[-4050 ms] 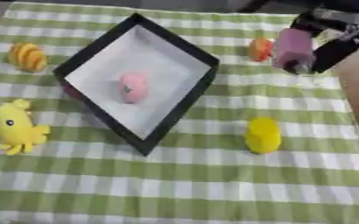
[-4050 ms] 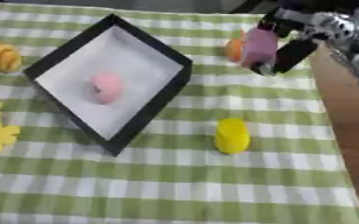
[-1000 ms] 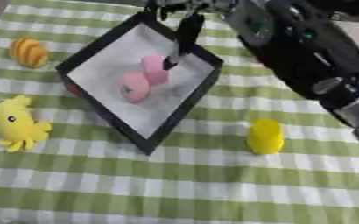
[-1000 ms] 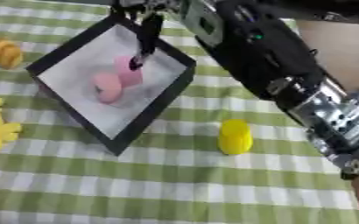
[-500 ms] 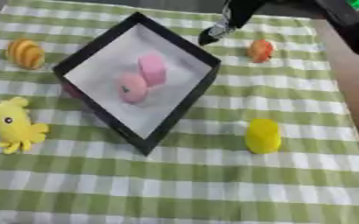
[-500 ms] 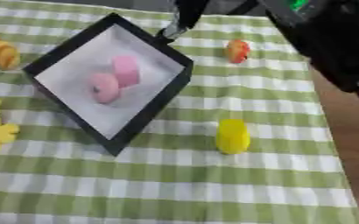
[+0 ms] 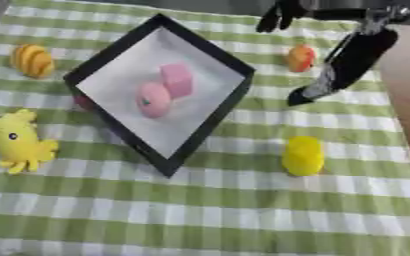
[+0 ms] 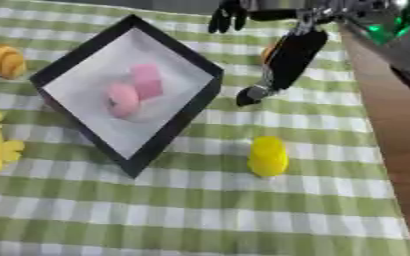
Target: Pick up objects on the table and place them in the box.
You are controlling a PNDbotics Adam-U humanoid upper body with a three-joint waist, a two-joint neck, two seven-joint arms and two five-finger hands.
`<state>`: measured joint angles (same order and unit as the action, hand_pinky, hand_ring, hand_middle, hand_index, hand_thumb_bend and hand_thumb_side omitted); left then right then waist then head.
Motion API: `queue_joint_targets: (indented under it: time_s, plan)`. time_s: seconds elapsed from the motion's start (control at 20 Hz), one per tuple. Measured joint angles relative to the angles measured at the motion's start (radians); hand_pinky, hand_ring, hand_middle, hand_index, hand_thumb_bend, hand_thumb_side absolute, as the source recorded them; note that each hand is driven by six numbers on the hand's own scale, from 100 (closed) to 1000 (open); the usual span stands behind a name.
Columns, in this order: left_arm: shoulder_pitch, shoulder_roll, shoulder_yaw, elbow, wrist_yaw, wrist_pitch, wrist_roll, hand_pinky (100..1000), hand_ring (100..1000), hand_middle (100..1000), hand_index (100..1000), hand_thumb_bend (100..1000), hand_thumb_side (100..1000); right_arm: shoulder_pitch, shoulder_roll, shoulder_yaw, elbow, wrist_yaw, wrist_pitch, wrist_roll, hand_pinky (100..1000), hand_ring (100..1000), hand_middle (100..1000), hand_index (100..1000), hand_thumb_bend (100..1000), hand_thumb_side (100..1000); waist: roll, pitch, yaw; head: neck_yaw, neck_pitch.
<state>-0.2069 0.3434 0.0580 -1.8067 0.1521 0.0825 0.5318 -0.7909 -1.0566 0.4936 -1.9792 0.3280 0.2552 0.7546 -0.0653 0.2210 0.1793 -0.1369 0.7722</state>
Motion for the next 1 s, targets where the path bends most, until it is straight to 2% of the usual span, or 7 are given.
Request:
queue_joint_targets:
  time_s: [0.15,0.2,0.25,0.35,0.75,1.0]
  plan:
    - [-0.002,0.000,0.000,0.000,0.000,0.000,-0.001,796,817,738,848,330,767,0.067,-0.034,0.001,-0.004,-0.011,-0.035,-0.018,860,816,789,868,579,296,0.000,0.000,0.005,-0.002,0.000]
    - [-0.004,0.000,0.000,0.000,0.000,0.001,-0.002,796,818,738,848,327,763,0.086,-0.043,0.004,-0.004,-0.014,-0.041,-0.020,860,816,789,867,603,254,0.000,0.000,0.008,-0.003,0.000]
    - [-0.004,0.000,0.000,0.000,0.000,0.001,-0.003,796,818,738,848,330,768,0.103,-0.049,0.008,-0.004,-0.015,-0.044,-0.023,859,816,789,866,577,290,0.000,0.000,0.008,-0.004,0.000]
    - [-0.004,0.000,0.000,0.000,0.000,0.002,-0.004,796,818,738,848,329,768,0.128,-0.059,0.014,-0.004,-0.015,-0.044,-0.025,858,815,788,864,575,278,0.000,0.000,0.011,-0.007,0.000]
    - [-0.006,0.000,-0.005,0.000,0.000,0.002,-0.009,798,819,738,849,326,771,0.177,-0.061,0.056,-0.006,0.014,-0.003,-0.003,857,814,784,860,561,279,0.000,0.001,0.020,-0.017,0.000]
    - [-0.006,-0.001,-0.006,0.000,0.000,0.002,-0.013,798,820,738,849,326,770,0.185,-0.030,0.093,-0.006,0.035,0.030,0.030,858,814,783,857,556,278,0.000,0.001,0.020,-0.019,0.000]
